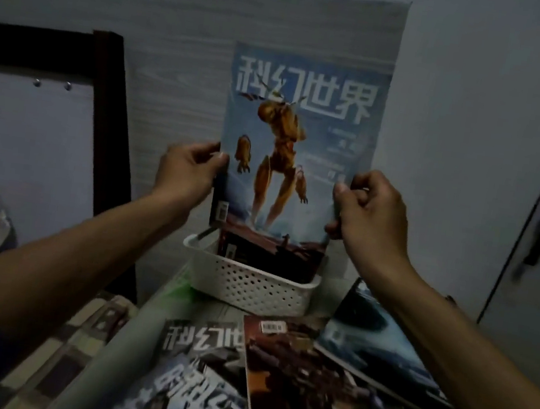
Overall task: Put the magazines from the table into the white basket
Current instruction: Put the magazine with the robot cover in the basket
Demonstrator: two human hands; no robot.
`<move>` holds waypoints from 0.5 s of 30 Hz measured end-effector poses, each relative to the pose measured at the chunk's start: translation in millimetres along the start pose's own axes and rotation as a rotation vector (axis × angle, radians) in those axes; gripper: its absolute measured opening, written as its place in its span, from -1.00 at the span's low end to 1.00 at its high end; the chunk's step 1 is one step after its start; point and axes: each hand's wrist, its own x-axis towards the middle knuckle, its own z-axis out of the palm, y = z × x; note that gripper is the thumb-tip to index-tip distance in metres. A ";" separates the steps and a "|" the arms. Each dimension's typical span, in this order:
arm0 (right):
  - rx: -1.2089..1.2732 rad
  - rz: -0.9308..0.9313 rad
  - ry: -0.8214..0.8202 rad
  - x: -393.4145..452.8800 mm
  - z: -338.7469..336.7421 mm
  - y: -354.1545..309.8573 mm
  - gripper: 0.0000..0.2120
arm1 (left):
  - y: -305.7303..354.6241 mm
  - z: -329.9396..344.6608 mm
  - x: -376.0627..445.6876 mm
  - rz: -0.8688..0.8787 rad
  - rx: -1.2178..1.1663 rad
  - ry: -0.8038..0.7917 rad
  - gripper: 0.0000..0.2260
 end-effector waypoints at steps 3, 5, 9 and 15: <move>-0.089 0.029 -0.055 5.9 26.4 32.8 -0.87 | -45.2 22.6 26.7 -0.104 0.121 0.061 -0.73; -0.161 0.078 -0.118 -0.8 41.1 57.0 -0.90 | -79.7 32.2 26.8 -0.173 0.173 0.080 -0.73; -0.258 0.167 -0.189 -11.0 55.9 95.6 -0.90 | -131.7 37.6 7.6 -0.071 0.450 0.074 -0.82; -0.118 0.201 -0.194 -15.9 50.2 102.0 -0.41 | -121.7 34.5 -16.8 0.051 0.592 -0.151 -0.75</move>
